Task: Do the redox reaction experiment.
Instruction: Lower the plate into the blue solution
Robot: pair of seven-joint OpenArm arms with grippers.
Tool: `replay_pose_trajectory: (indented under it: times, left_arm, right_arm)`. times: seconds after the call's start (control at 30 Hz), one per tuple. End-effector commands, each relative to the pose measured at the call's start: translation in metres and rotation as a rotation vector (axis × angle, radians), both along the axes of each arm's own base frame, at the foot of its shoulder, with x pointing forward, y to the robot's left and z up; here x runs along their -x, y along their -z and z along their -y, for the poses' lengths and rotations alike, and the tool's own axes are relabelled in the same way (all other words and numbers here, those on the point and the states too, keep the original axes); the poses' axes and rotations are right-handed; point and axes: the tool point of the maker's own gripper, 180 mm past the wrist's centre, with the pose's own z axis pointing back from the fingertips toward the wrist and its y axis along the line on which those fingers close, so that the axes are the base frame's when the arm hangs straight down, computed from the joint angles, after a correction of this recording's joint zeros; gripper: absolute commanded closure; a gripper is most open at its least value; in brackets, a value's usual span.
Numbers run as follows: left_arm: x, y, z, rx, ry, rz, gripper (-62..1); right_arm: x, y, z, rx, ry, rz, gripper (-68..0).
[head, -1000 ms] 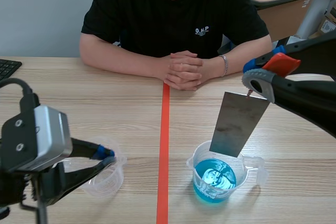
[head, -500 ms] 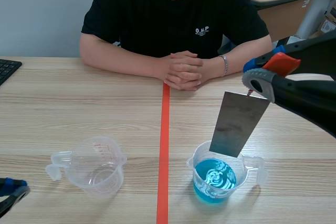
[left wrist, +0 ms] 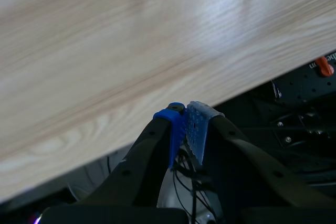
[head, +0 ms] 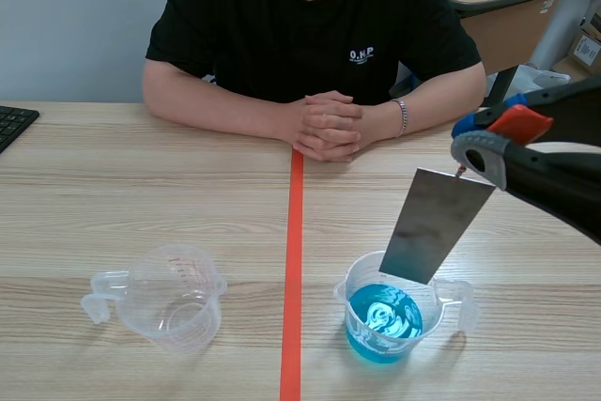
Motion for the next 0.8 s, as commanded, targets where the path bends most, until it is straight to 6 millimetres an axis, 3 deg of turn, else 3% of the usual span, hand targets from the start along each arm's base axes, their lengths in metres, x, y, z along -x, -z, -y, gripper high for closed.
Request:
replay_pose_trajectory:
  times: [0.0,0.2,0.57,0.77]
  left_arm:
    - [0.002,-0.001,0.004,0.024,-0.031,0.01,-4.9]
    - [0.017,0.009,0.004,0.044,-0.126,-0.019,-4.9]
    - [0.023,0.009,0.012,0.079,-0.192,-0.004,-4.9]
    - [0.024,0.01,0.014,0.086,-0.195,-0.009,-4.9]
  right_arm:
    - [-0.001,-0.008,-0.003,-0.035,-0.015,0.018,-1.7]
    - [-0.006,0.001,-0.003,-0.042,-0.015,0.005,-1.7]
    - [-0.016,0.02,-0.007,-0.065,-0.011,-0.025,-1.7]
    - [-0.023,0.041,-0.009,-0.054,0.007,-0.038,-1.7]
